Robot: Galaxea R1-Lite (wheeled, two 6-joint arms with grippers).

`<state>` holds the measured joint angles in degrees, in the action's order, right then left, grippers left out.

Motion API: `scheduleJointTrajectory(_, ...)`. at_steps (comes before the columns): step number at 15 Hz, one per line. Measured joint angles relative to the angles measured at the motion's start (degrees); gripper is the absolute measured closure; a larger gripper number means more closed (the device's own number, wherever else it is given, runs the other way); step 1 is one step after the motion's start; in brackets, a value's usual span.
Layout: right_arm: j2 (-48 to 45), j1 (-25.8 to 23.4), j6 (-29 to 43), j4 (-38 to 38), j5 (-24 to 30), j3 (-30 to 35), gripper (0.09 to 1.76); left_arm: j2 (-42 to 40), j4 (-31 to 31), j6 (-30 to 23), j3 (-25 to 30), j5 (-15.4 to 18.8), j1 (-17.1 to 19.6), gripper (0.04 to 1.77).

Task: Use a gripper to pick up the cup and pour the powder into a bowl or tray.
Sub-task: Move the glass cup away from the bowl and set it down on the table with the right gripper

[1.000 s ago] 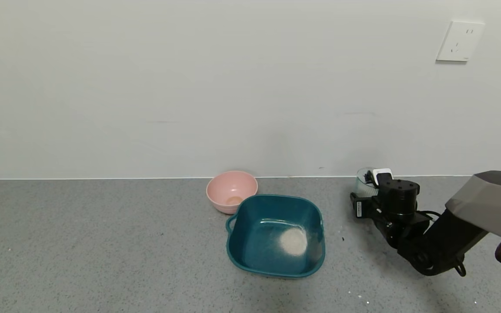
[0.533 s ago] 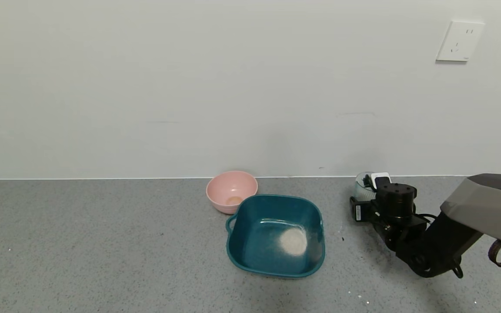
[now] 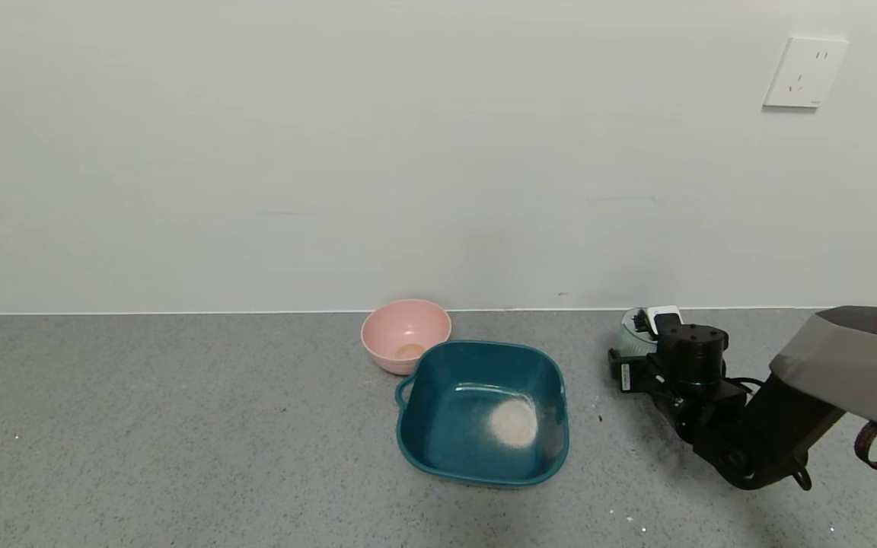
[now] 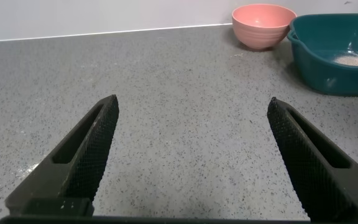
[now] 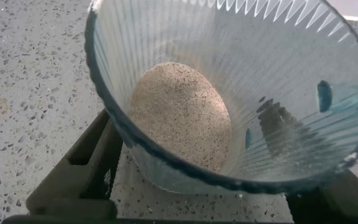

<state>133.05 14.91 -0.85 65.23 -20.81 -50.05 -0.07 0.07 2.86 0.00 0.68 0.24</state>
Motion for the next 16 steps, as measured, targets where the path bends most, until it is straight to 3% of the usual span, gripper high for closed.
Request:
scheduleJointTrajectory(6, -1.16, 0.0, 0.0, -1.45, 0.04, 0.78, 0.23, 0.0, 0.02, 0.0, 0.0, 0.0, 0.0, 0.09)
scheduleJointTrajectory(16, -12.65, 1.88, 6.08, -16.42, 1.0, 3.61, 0.17, 0.0, 0.0, 0.0, 0.0, 0.02, 0.0, 0.09)
